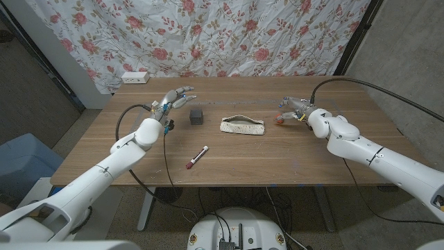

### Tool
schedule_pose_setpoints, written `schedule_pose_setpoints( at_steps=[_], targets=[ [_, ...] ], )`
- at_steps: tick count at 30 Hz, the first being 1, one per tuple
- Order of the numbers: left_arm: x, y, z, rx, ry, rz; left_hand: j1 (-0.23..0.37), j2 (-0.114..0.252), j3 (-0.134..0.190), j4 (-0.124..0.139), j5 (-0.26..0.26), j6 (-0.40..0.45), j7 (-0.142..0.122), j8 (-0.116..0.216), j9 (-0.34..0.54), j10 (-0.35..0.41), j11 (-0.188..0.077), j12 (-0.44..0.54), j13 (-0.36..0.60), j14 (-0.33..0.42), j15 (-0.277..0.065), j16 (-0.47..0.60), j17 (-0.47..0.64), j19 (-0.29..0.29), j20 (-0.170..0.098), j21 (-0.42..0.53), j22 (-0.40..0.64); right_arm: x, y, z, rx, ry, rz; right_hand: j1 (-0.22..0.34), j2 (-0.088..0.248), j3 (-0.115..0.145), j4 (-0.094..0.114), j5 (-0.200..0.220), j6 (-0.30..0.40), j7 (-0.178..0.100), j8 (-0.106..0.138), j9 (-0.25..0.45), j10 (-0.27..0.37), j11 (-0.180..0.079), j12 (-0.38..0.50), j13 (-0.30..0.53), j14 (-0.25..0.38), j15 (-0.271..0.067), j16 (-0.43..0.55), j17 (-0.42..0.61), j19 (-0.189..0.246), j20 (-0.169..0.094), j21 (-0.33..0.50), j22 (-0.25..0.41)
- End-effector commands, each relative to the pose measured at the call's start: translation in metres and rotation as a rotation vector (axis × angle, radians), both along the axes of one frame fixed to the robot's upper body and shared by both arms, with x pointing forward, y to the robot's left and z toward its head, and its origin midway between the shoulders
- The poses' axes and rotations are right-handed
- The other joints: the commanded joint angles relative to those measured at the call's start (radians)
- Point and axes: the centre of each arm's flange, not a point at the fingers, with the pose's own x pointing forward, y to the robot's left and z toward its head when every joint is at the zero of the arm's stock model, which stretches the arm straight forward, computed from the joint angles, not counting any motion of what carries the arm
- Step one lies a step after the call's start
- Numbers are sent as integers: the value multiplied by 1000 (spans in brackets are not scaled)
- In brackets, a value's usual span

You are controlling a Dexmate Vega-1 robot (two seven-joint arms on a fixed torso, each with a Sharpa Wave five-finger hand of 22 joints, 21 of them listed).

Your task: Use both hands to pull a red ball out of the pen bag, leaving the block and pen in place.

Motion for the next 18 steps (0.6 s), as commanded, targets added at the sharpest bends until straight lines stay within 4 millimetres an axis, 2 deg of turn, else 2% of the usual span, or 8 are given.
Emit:
schedule_pose_setpoints(
  at_steps=[1, 8, 9, 11, 18],
  targets=[
    [8, 12, -11, -74, 29, -55, -13, 1, -6, 1, -4, -24, -4, -7, -2, -14, 2, -2, 3, -15, -40, 0, 2, -10, 1, -4, 2, 1, -20, 3, 176, -1, 81, -28, 2, -13, 9, 13, -30, 1, -19, -5, -16, 1, 7, 2, -20, 5, -5, 1, -16, -5, 0, 2],
    [13, 18, -21, -120, 38, -62, -29, 1, -12, 6, -6, -39, -1, -5, -2, -26, 6, -1, 2, -20, -40, 3, 2, -21, 7, -6, 2, 2, -25, 1, 254, -19, 116, -53, 8, -22, 19, 17, -39, 1, -29, -10, -8, -4, 13, 0, -27, -2, -5, 0, -14, -12, 4, 2],
    [14, 18, -22, -127, 42, -63, -33, 1, -14, 7, -6, -43, -3, -5, -2, -26, 6, 0, 2, -20, -40, 3, 3, -22, 7, -5, 2, 2, -25, 1, 257, -17, 116, -65, 11, -26, 24, 18, -56, 1, -40, -12, -5, -7, 14, 0, -23, -6, -2, -1, -8, -17, 7, 2],
    [16, 21, -25, -141, 47, -70, -68, 15, -20, 27, -6, -53, -1, -3, -2, -34, 12, 1, 2, -22, -39, 8, 7, -24, 9, -3, 2, 3, -24, 1, 264, -14, 117, -73, 13, -29, 27, 18, -67, 4, -47, -14, -2, -10, 15, -1, -20, -13, 0, -1, -4, -20, 8, 2],
    [23, 28, -29, -162, 34, -90, -98, 26, -21, 39, -3, -88, 5, -6, -3, -53, 22, 0, 2, -32, -35, 6, 7, -35, 11, -4, 2, 8, -29, -1, 348, -32, 159, -109, 23, -42, 41, 17, -101, 5, -72, -23, 1, -18, 16, -4, -18, -32, 2, -5, 6, -31, 11, 1]
  ],
)
